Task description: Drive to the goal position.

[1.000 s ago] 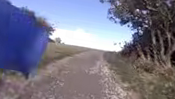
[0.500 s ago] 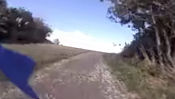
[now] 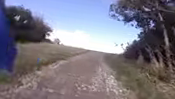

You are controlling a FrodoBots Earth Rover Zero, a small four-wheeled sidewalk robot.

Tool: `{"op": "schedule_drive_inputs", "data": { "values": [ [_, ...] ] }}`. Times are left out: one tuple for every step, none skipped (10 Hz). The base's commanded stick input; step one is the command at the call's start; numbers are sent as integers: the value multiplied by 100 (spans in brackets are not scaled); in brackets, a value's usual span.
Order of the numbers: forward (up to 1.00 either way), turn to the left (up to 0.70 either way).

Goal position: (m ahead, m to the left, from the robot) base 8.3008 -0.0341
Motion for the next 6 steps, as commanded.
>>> {"op": "schedule_drive_inputs", "data": {
  "values": [
    [100,0],
    [100,0],
    [100,0],
    [100,0],
    [100,0],
    [100,0]
  ]
}}
